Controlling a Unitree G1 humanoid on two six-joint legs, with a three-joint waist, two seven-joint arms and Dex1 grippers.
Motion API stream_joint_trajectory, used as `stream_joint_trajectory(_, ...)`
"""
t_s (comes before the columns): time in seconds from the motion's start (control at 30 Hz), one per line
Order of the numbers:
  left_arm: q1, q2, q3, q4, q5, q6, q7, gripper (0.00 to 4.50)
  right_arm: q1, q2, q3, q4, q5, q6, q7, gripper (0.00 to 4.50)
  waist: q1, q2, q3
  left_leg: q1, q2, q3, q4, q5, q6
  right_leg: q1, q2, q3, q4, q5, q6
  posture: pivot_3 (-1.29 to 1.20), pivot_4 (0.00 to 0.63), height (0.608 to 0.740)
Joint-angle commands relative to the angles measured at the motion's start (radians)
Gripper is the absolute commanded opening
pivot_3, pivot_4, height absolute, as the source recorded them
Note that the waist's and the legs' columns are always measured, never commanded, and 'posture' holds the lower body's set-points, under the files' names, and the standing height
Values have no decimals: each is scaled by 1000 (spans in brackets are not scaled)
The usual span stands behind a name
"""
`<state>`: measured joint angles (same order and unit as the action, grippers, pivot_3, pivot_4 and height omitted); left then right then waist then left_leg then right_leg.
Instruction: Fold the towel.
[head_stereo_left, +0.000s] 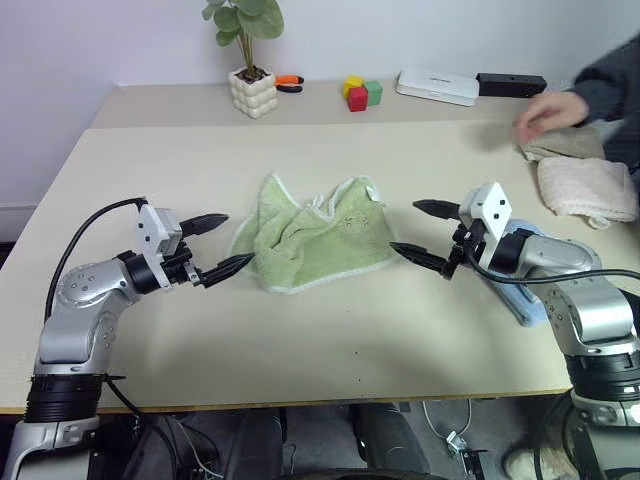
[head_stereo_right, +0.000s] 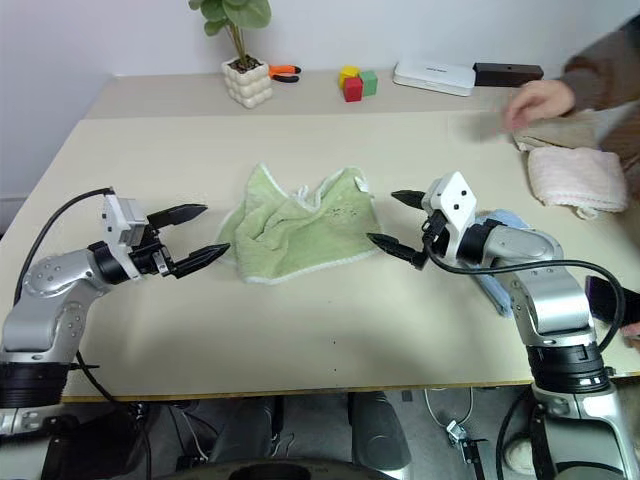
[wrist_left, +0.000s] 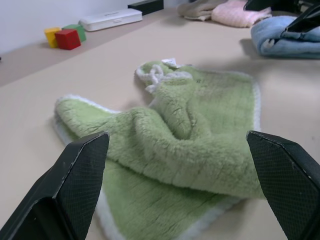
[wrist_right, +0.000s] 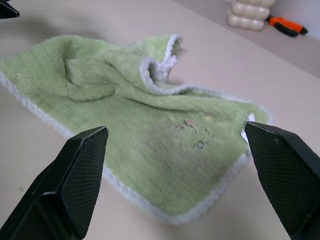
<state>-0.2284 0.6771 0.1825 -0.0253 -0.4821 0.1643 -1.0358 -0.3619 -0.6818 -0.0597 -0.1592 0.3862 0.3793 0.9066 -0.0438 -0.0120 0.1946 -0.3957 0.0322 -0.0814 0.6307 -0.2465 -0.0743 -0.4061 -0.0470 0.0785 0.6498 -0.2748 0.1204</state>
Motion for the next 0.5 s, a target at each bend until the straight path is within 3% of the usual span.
stream_joint_trajectory(0.03,7,33,27,-8,-3,-15,-28,4500,-16,14,-8,-6,-1,-28,-9,4436,0,0,0,0,0,0,0,0,0,0,0,0,0,0,0,0,150,740)
stream_joint_trajectory(0.33,1,114,33,67,22,-77,-129,4500,15,-2,-37,-23,12,-27,-5,4436,1,0,0,0,0,0,0,0,0,0,0,0,0,0,0,0,150,740)
stream_joint_trajectory(0.5,36,135,19,130,109,-190,-117,4500,-29,39,0,6,5,-41,-8,4436,-3,0,0,1,0,0,0,0,0,0,0,0,0,0,0,0,150,740)
